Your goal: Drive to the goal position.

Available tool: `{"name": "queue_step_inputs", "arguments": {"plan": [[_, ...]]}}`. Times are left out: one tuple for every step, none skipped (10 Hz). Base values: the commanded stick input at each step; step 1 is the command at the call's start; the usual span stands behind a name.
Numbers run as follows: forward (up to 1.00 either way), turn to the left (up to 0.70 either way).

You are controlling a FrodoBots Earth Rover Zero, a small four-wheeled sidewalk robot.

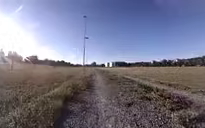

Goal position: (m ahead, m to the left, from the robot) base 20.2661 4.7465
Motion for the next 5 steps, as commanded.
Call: {"name": "queue_step_inputs", "arguments": {"plan": [[0.50,0.00],[0.50,0.00],[0.50,0.00],[0.50,0.00],[0.50,0.00]]}}
